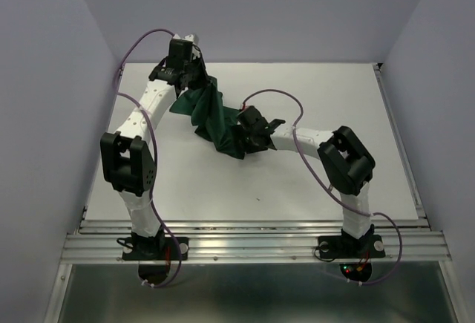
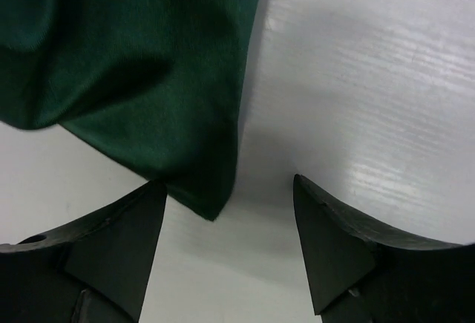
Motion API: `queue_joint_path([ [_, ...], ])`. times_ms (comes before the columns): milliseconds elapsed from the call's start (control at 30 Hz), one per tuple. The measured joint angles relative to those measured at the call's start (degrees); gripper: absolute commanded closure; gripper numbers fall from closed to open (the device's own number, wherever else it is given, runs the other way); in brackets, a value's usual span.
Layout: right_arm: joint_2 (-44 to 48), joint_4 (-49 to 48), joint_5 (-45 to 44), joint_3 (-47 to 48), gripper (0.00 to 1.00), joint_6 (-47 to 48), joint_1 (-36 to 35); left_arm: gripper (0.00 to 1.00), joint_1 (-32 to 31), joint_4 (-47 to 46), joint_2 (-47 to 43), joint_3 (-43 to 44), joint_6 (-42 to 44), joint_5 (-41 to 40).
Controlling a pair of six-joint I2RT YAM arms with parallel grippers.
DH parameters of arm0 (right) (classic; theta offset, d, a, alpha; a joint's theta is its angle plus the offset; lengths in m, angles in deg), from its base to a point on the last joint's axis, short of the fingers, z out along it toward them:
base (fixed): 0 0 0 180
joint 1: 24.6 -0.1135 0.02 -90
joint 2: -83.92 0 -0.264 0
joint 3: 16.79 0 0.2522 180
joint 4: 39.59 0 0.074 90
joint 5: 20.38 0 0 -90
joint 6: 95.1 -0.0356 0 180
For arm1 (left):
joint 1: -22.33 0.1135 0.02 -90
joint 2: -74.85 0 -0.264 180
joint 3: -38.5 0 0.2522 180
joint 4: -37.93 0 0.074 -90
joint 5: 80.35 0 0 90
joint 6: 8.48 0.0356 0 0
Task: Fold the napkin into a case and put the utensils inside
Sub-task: Flatten out the crumpled napkin at the center of the board.
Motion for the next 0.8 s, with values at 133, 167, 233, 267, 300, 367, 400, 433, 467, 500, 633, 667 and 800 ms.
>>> queue_joint_path([
  [133, -2.67, -1.29, 0.22, 3.13, 0.46, -0.85, -0.48, 1.00, 0.00, 0.15, -0.07, -0.35, 0.17, -0.11],
  [167, -3.32, -1.55, 0.20, 3.85, 0.54, -1.05, -0.59, 1.00, 0.00, 0.13, -0.22, -0.55, 0.22, -0.22],
  [233, -3.98, -2.01, 0.20, 4.57, 0.82, -1.33, -0.74, 1.00, 0.20, 0.31, -0.59, -0.87, 0.26, -0.31],
  [267, -4.46, -2.16, 0.17, 4.90, 0.91, -1.33, -0.87, 1.00, 0.24, 0.37, -0.74, -0.96, 0.35, -0.37],
  [300, -4.57, -2.27, -0.09, 4.96, 0.99, -1.49, -1.05, 1.00, 0.24, 0.44, -0.90, -0.96, 0.39, -0.42],
  [367, -4.57, -2.08, -1.09, 5.01, 0.99, -1.70, -1.16, 1.00, 0.37, 0.42, -1.14, -0.96, 0.46, -0.59],
  [400, -4.57, -1.88, -2.08, 5.05, 0.99, -1.79, -1.09, 1.00, 0.48, 0.39, -1.20, -0.96, 0.50, -0.68],
  [433, -4.57, -1.64, -2.78, 5.14, 0.99, -1.66, -0.94, 1.00, 0.70, 0.39, -1.27, -0.96, 0.57, -0.74],
  [467, -4.57, -1.29, -3.13, 5.60, 0.99, -1.53, -0.72, 1.00, 0.87, 0.39, -1.27, -0.96, 0.59, -0.74],
  [500, -4.57, -0.68, -3.48, 6.40, 0.99, -1.14, -0.17, 1.00, 1.25, 0.44, -1.27, -0.94, 0.59, -0.76],
  [633, -4.55, 1.79, -4.26, 13.03, 0.99, 0.85, 4.74, 1.00, 3.32, 3.13, 0.17, 3.82, 0.63, -0.57],
  [667, -4.55, 2.01, -4.50, 15.26, 0.99, 1.42, 6.51, 1.00, 4.17, 3.26, 1.62, 7.45, 0.63, -0.37],
  [800, -4.46, 2.64, -6.12, 28.57, 0.99, 3.37, 13.66, 1.00, 6.80, 2.47, 7.76, 22.36, 0.63, 1.73],
])
